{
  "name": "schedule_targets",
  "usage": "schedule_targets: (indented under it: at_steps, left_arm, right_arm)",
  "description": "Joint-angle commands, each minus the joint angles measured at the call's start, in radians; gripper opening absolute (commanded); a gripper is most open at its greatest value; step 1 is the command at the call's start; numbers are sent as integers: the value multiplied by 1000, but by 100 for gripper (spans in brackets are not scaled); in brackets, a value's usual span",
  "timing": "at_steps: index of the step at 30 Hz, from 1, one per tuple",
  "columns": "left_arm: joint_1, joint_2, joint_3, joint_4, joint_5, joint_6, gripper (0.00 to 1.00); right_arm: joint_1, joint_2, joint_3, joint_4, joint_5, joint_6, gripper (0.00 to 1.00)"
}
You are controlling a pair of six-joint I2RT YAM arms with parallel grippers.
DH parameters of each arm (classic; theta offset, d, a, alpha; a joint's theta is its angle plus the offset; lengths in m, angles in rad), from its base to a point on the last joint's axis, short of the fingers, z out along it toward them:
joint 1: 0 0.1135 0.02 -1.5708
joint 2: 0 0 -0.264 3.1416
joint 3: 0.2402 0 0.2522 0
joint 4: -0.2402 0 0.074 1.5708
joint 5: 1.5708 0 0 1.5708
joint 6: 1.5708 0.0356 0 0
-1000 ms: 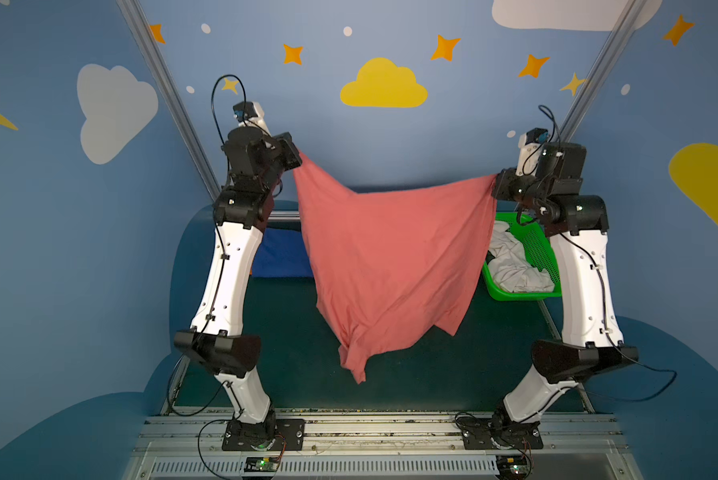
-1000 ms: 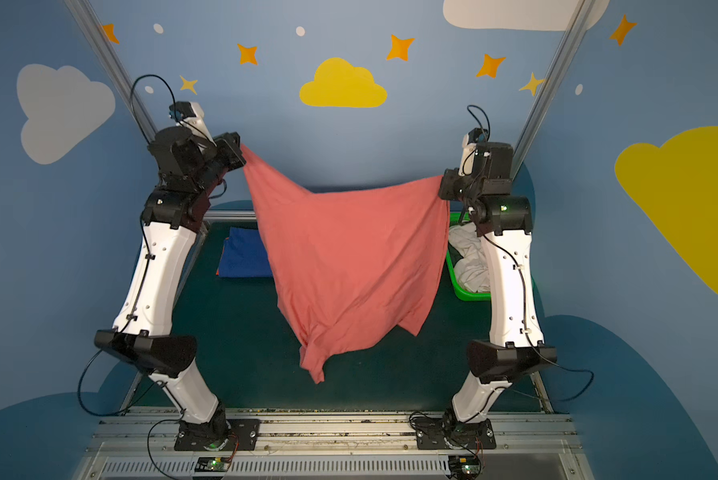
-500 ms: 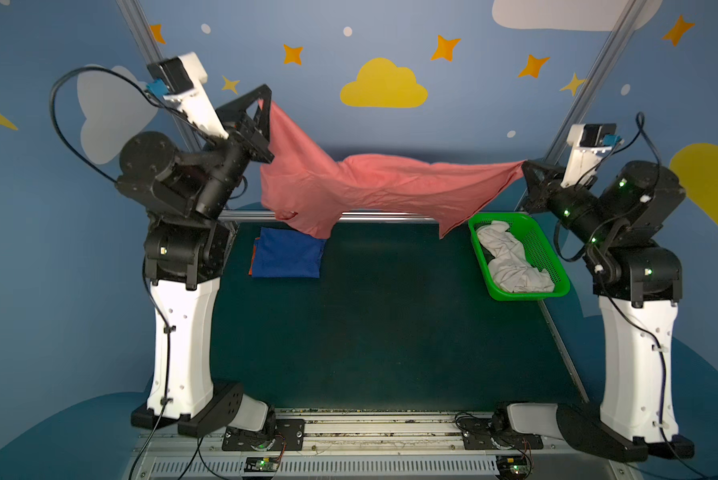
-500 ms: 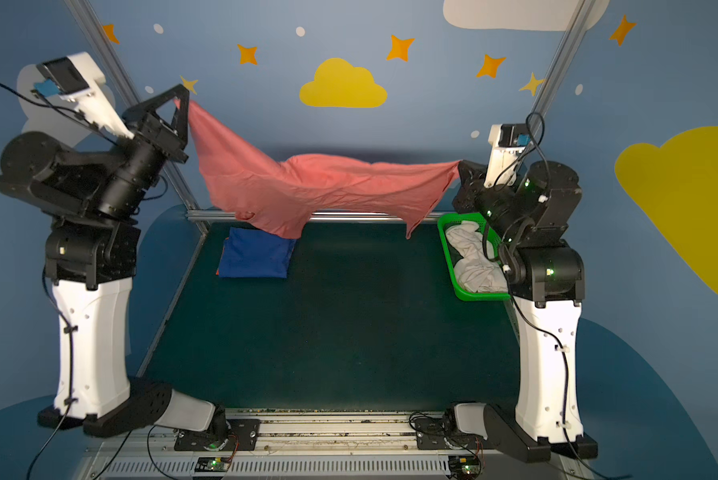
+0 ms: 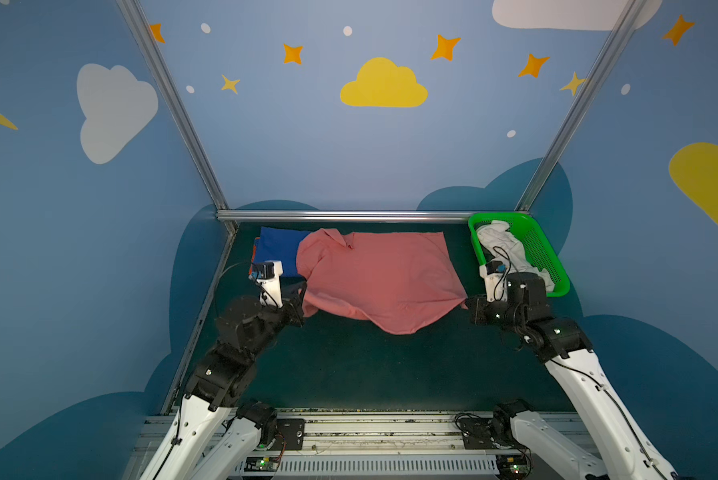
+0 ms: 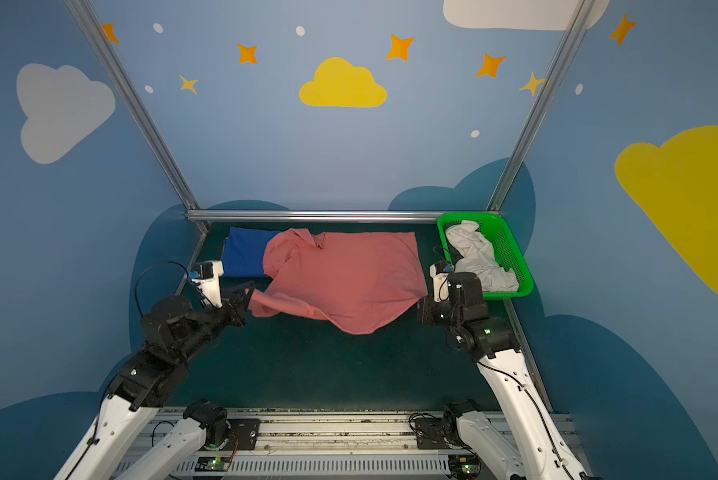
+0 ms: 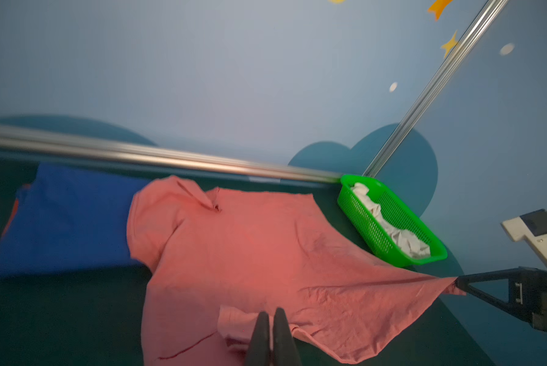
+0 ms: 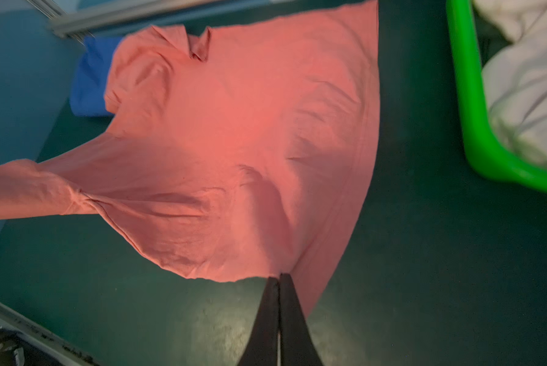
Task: Fold and stack the t-shirts
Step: 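Swing the t-shirt down and lay it flat on the table with both grippers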
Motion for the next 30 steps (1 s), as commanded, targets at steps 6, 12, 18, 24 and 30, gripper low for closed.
schedule_targets:
  at_steps: [6, 12, 18, 24, 30]
  left_arm:
    - [-120, -42, -174, -115, -163, -218, 5]
    - [-180, -18, -185, -194, -233, -294, 8]
    - [-223, -48, -162, -273, -182, -348, 33]
    - [-241, -109, -54, -313, -184, -336, 65]
    - [-242, -35, 65, -319, -307, -293, 70]
  right_arm:
    - [41, 49, -41, -186, 177, 144, 0]
    - [79, 83, -42, -239, 266, 189, 0]
    - [142, 129, 0, -332, 396, 248, 0]
    - [201, 167, 82, -401, 462, 269, 28]
    - [234, 163, 189, -436, 511, 256, 53]
